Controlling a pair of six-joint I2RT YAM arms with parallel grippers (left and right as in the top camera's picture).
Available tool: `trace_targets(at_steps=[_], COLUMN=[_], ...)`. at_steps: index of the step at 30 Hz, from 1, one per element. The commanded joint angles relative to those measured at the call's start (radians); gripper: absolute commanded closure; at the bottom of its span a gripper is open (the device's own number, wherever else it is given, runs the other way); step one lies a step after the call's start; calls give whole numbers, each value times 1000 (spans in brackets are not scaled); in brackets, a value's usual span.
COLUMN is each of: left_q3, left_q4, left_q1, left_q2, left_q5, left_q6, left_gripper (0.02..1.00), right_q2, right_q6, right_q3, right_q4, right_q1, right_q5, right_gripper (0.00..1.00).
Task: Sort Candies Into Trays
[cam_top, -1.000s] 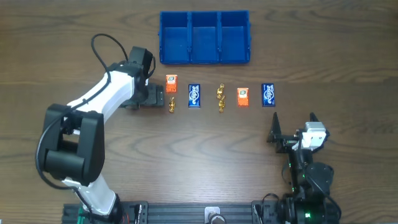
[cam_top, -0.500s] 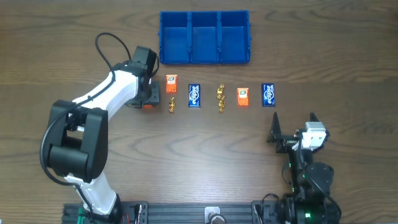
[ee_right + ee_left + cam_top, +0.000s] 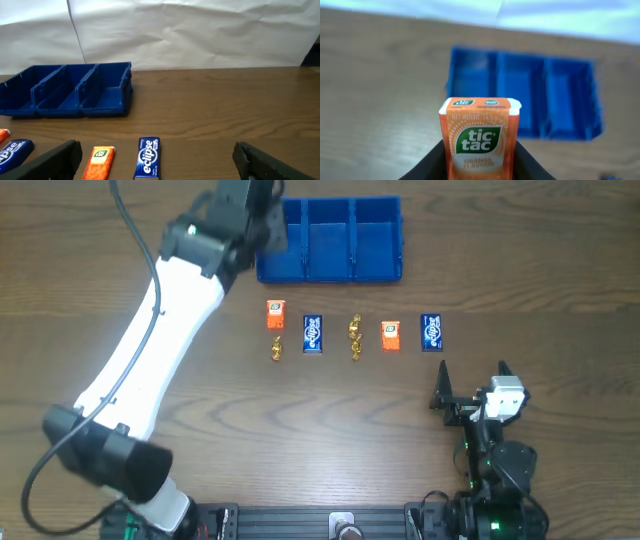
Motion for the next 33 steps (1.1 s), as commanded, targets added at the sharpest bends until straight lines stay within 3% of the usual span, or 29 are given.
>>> trace_targets(at_steps=[1, 8, 19, 23, 26, 27, 30, 33], left_q3=[340, 385, 385, 385, 385, 384, 326, 35], left_q4=[-130, -101, -98, -97, -93, -92, -73, 27], left_q1=[4, 23, 50, 49, 48, 48, 28, -16], left_q2=[317, 504, 515, 515, 499, 473, 309, 36], left_q5=[-48, -36, -6, -3, 8, 14, -8, -28], left_q6=[11, 11, 27, 31, 29, 25, 26, -8], left_gripper=[744, 733, 713, 518, 128, 66, 47, 45], right_q2=[-5, -5, -5, -5, -5, -5, -5, -5], right_q6=[10, 10, 10, 10, 10, 10, 10, 10], right_q3=[-4, -4, -4, -4, -4, -4, -4, -4], right_q4=[-3, -2, -3, -3, -2, -3, -2, -3], right_q1=[0, 0, 0, 0, 0, 0, 0, 0], right_q5=[-6, -6, -6, -6, -6, -6, -6, -6], right_gripper=[1, 1, 1, 1, 1, 1, 1, 1])
